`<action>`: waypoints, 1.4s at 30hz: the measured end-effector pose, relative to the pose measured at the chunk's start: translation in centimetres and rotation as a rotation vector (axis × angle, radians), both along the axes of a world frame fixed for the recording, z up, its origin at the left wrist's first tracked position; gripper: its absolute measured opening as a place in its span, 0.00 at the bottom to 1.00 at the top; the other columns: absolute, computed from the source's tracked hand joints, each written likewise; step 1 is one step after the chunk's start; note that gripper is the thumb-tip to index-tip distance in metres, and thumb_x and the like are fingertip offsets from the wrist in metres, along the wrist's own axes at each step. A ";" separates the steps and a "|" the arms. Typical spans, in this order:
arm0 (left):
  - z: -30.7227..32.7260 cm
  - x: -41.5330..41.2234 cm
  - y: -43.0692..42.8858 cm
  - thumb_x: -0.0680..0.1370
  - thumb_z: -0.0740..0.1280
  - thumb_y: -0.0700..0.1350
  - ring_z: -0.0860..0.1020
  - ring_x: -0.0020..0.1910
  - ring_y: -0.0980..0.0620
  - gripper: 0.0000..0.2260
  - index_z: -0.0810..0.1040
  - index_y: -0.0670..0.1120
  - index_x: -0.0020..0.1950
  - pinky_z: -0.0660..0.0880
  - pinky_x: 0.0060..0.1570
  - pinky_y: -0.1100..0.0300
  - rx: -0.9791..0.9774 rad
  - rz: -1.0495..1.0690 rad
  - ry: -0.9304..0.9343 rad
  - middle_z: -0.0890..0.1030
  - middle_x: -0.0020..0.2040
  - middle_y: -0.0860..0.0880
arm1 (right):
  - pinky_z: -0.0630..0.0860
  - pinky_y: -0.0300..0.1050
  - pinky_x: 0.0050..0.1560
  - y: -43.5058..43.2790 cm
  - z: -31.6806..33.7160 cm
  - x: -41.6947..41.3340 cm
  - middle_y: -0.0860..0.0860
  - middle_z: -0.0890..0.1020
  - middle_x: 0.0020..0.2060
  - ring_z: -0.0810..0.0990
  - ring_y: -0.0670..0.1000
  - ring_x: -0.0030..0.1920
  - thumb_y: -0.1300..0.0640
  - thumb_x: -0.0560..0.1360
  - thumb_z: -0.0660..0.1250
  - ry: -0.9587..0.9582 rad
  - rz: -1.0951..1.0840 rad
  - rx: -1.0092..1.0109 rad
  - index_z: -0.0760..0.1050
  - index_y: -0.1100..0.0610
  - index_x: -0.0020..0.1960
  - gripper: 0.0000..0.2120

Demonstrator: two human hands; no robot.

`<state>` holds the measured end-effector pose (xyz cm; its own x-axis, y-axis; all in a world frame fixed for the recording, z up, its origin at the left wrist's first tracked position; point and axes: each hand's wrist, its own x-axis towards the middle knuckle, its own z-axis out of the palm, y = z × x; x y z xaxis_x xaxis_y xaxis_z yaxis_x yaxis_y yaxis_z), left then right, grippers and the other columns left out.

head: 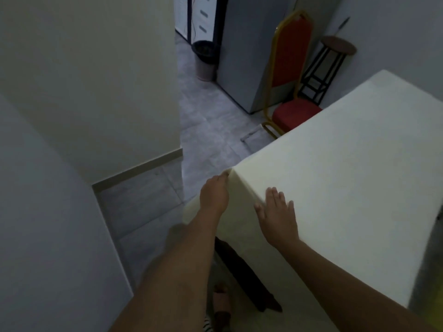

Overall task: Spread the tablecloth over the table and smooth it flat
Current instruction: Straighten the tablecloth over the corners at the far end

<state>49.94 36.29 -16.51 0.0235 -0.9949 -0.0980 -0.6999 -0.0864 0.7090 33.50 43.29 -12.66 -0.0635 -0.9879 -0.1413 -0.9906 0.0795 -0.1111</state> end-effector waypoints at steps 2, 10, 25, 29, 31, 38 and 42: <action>-1.1 0.3 -0.4 0.82 0.49 0.49 0.73 0.63 0.44 0.19 0.70 0.52 0.71 0.68 0.61 0.57 0.044 0.057 0.118 0.75 0.66 0.45 | 0.47 0.56 0.75 -0.9 -0.1 0.6 0.55 0.55 0.77 0.51 0.54 0.77 0.43 0.81 0.45 -0.012 0.026 -0.011 0.49 0.58 0.77 0.29; -3.8 -1.4 0.2 0.81 0.57 0.49 0.77 0.51 0.47 0.17 0.70 0.55 0.69 0.69 0.49 0.57 0.166 0.121 0.292 0.79 0.53 0.49 | 0.52 0.52 0.75 -2.0 -1.0 2.0 0.54 0.60 0.75 0.56 0.53 0.76 0.46 0.81 0.47 -0.058 -0.045 -0.109 0.55 0.57 0.76 0.26; -0.3 4.6 -1.3 0.80 0.57 0.42 0.75 0.38 0.43 0.09 0.72 0.43 0.42 0.62 0.37 0.56 -0.323 0.193 -0.209 0.77 0.39 0.44 | 0.53 0.53 0.74 -2.4 -1.1 2.7 0.54 0.63 0.74 0.58 0.53 0.75 0.46 0.81 0.49 -0.049 -0.094 -0.124 0.59 0.57 0.75 0.26; -0.7 3.7 0.8 0.74 0.53 0.38 0.73 0.30 0.47 0.09 0.71 0.44 0.37 0.64 0.30 0.57 -0.334 0.156 -0.238 0.74 0.32 0.46 | 0.53 0.54 0.74 -2.1 -0.9 2.7 0.55 0.63 0.74 0.59 0.54 0.75 0.46 0.81 0.50 -0.074 -0.093 -0.125 0.59 0.58 0.75 0.26; -2.1 2.9 2.0 0.69 0.58 0.38 0.75 0.27 0.47 0.06 0.72 0.45 0.36 0.67 0.26 0.59 -0.257 0.062 -0.322 0.74 0.30 0.47 | 0.54 0.53 0.74 -1.8 -0.8 2.4 0.55 0.63 0.74 0.58 0.54 0.75 0.47 0.81 0.51 -0.078 -0.065 -0.117 0.59 0.58 0.75 0.26; -2.5 1.9 2.0 0.70 0.66 0.37 0.76 0.39 0.41 0.04 0.74 0.39 0.43 0.68 0.35 0.52 -0.154 0.051 -0.225 0.77 0.40 0.39 | 0.52 0.52 0.74 -1.7 -0.6 2.1 0.54 0.61 0.75 0.56 0.54 0.76 0.47 0.81 0.49 -0.135 -0.048 -0.095 0.56 0.58 0.76 0.26; -2.6 2.0 1.8 0.74 0.59 0.37 0.74 0.43 0.41 0.04 0.71 0.39 0.46 0.68 0.39 0.50 -0.119 0.087 -0.190 0.75 0.45 0.41 | 0.52 0.52 0.74 -1.5 -0.5 1.9 0.54 0.61 0.75 0.56 0.54 0.76 0.47 0.81 0.49 -0.133 -0.027 -0.099 0.56 0.58 0.76 0.26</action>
